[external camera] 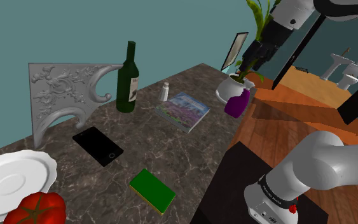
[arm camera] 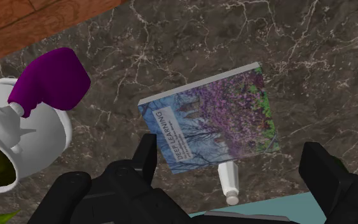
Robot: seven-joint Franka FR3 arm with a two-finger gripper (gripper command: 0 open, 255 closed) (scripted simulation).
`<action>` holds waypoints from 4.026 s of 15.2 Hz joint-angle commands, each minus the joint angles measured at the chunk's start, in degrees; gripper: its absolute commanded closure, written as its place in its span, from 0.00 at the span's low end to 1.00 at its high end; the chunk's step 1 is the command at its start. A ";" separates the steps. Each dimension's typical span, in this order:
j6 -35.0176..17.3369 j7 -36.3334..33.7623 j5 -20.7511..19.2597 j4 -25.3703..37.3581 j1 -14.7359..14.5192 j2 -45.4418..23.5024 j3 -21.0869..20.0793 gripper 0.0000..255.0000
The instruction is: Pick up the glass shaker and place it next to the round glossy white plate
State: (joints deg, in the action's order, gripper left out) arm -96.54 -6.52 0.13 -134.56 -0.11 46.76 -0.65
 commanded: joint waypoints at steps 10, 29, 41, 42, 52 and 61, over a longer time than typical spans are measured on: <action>-14.71 -2.93 -0.73 2.00 0.30 -16.99 -2.64 0.00; -30.07 -11.65 -8.97 27.15 0.43 -58.85 -5.59 0.00; -32.99 -13.56 -11.72 38.30 -0.62 -73.37 -4.59 0.00; -33.84 -13.65 -11.86 38.20 -0.60 -74.11 -4.49 0.00; -33.83 -13.65 -11.86 38.19 -0.60 -74.10 -4.49 1.00; -33.24 -13.52 -11.75 38.44 -0.58 -73.74 -4.55 1.00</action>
State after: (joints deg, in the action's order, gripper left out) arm -130.09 -20.11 -11.67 -96.27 -0.70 -27.15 -5.17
